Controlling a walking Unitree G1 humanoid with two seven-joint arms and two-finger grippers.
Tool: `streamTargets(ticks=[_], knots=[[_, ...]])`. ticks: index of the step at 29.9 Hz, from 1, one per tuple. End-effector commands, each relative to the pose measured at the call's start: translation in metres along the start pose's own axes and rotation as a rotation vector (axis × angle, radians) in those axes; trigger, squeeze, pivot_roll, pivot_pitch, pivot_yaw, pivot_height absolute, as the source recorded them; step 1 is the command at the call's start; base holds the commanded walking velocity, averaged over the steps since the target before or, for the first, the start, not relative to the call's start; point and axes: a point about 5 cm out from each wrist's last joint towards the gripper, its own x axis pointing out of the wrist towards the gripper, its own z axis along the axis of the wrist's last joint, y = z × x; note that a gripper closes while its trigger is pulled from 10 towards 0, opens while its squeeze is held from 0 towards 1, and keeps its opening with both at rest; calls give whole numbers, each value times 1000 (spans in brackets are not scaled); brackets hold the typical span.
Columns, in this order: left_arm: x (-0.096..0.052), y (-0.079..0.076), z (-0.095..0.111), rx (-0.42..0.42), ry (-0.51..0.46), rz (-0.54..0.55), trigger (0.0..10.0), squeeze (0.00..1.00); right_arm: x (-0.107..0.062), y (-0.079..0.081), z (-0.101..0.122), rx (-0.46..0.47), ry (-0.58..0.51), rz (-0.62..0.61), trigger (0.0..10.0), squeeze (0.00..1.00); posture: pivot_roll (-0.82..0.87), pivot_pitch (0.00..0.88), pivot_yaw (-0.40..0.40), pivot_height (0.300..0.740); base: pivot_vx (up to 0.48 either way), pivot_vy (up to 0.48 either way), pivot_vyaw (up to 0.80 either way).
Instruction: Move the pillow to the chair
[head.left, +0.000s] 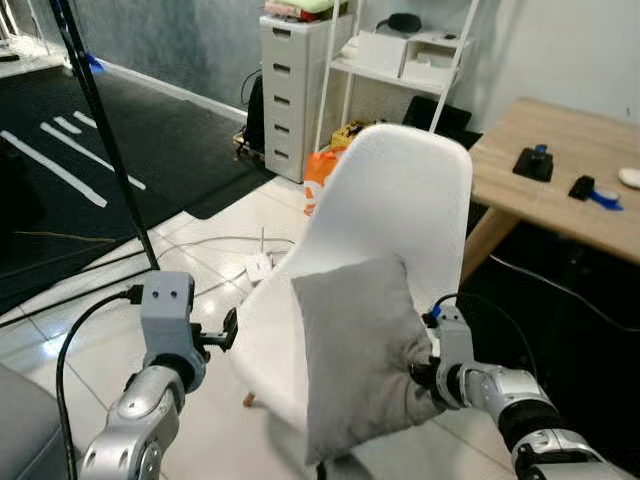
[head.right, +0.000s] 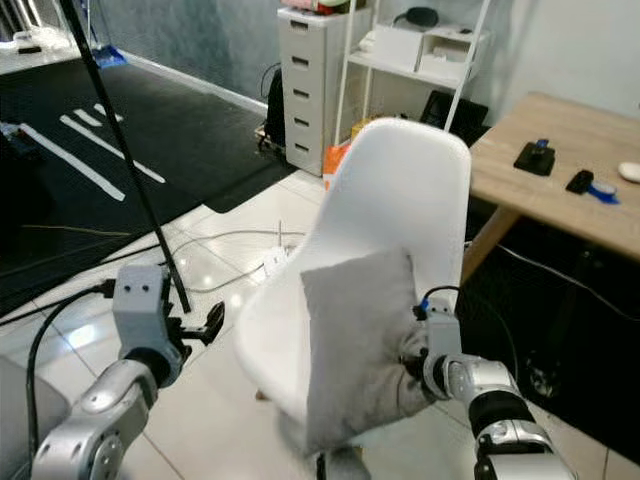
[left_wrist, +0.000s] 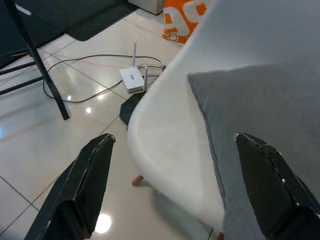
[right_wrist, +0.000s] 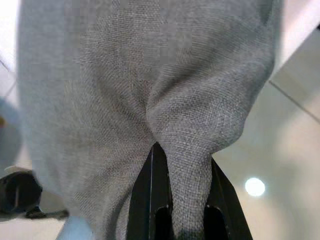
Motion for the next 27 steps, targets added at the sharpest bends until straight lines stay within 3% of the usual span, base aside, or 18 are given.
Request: streamTargets(ticks=[1,12,13,16,19,21,23,25,26,27], knots=[[-2,1,1,14,5,-10,10000,0,0,-4,-1,41,-34,-16,10000,0,-140,88,-4,595,0,0,0],[-3,0,3,29,10,-27,10000,0,-5,-19,10,145,-173,-95,10000,0,-137,95,12,566,0,0,0],[-3,-2,3,33,13,-39,10000,0,-3,-10,8,195,-181,3,10000,0,-138,98,19,566,0,0,0],[-4,-2,3,35,16,-44,10000,0,1,6,3,165,-143,134,10000,0,-135,98,22,566,0,0,0],[-4,-2,3,37,16,-47,10000,0,4,8,-6,132,-96,132,10000,0,-133,100,23,566,0,0,0],[-4,-2,4,38,16,-48,10000,0,4,5,-8,133,-86,106,10000,0,-133,100,23,566,0,0,0],[-4,-1,4,38,16,-49,10000,0,1,-11,-10,152,-93,-23,10000,0,-133,100,24,566,0,0,0],[-4,-1,4,38,17,-49,10000,0,0,-16,-10,157,-101,-65,10000,0,-133,100,24,566,0,0,0],[-4,-2,4,37,18,-51,10000,0,-3,-22,-6,167,-126,-102,10000,608,-135,101,24,566,0,0,0],[-4,-2,4,37,18,-51,10000,0,-3,-22,-6,167,-126,-102,10000,608,-135,101,24,566,0,0,0]])
